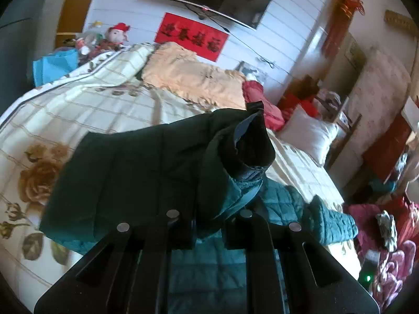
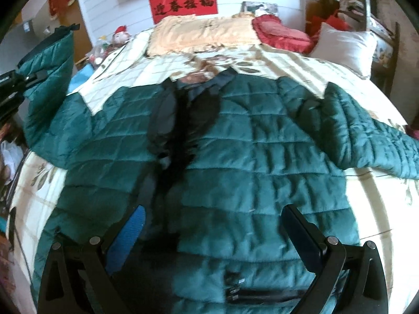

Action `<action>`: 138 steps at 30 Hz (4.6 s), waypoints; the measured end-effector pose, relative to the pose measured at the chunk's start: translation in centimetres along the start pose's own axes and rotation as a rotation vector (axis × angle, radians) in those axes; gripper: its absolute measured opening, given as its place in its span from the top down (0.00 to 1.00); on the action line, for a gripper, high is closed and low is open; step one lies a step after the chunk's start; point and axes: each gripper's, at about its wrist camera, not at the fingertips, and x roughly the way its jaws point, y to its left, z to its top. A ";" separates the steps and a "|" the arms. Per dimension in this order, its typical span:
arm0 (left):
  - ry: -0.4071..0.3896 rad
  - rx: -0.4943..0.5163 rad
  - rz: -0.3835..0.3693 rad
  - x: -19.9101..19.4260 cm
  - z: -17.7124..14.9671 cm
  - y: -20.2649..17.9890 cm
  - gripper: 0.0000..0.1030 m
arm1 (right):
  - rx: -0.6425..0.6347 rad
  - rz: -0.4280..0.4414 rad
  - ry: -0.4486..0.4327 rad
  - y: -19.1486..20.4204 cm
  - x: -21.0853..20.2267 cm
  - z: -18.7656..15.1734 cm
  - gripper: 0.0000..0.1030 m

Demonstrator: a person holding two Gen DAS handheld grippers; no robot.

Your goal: Fold large clothes

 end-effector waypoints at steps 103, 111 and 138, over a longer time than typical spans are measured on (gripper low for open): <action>0.180 -0.112 0.357 14.4 -6.3 6.4 0.17 | -0.082 -0.009 -0.042 -0.7 13.2 10.9 0.35; 0.155 -0.094 0.370 14.3 -6.7 6.0 0.17 | -0.049 -0.017 -0.055 -0.4 10.6 11.1 0.35; 0.142 -0.103 0.361 14.5 -6.9 5.8 0.15 | -0.197 0.068 -0.033 7.3 11.9 11.8 0.31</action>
